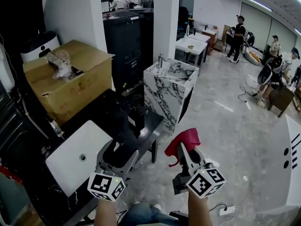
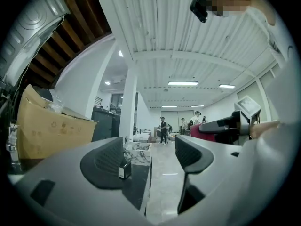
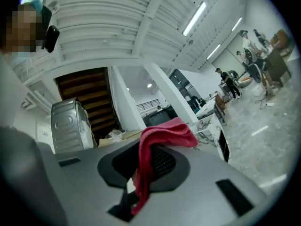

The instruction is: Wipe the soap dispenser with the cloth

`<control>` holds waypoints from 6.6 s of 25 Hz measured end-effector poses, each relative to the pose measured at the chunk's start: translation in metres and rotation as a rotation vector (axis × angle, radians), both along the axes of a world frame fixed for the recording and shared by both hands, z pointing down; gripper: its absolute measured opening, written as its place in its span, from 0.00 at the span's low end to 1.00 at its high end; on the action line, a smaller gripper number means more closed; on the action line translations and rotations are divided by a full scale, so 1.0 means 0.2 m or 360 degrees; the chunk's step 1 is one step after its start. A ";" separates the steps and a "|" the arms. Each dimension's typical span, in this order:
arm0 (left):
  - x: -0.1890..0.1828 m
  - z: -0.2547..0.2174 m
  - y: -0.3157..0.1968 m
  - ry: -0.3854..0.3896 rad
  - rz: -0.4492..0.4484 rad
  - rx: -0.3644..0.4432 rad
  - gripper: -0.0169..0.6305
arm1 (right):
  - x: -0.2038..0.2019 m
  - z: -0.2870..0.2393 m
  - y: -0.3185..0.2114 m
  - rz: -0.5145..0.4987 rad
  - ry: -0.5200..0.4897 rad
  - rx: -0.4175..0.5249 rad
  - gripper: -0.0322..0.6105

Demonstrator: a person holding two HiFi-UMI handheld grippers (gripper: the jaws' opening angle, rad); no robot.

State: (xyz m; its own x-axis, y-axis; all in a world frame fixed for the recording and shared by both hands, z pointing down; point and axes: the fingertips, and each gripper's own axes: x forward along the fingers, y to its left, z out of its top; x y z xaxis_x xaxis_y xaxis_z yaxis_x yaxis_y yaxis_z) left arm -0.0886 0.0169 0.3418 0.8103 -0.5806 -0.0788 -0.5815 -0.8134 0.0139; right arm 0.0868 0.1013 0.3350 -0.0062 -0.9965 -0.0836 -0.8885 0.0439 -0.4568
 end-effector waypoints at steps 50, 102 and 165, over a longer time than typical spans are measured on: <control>0.64 0.56 -1.21 -0.0333 0.0013 -0.0133 0.18 | -0.35 0.38 -1.47 -0.1546 0.1111 -0.0568 0.13; 0.42 0.66 -1.53 0.0352 -0.0348 -0.1308 0.17 | -0.19 0.68 -1.64 -0.1291 0.0992 -0.0732 0.13; 0.10 0.56 -1.17 0.0461 0.0091 -0.0711 0.17 | -0.39 0.64 -1.44 -0.1644 0.0826 -0.0664 0.13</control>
State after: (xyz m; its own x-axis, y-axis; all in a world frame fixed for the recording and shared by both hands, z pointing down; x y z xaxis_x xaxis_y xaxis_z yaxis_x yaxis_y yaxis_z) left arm -0.0693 -0.2162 0.4541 0.8235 -0.5642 -0.0592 -0.4574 -0.7220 0.5192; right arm 0.0097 -0.1857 0.4640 -0.7457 -0.4539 0.4878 -0.6038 0.7699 -0.2067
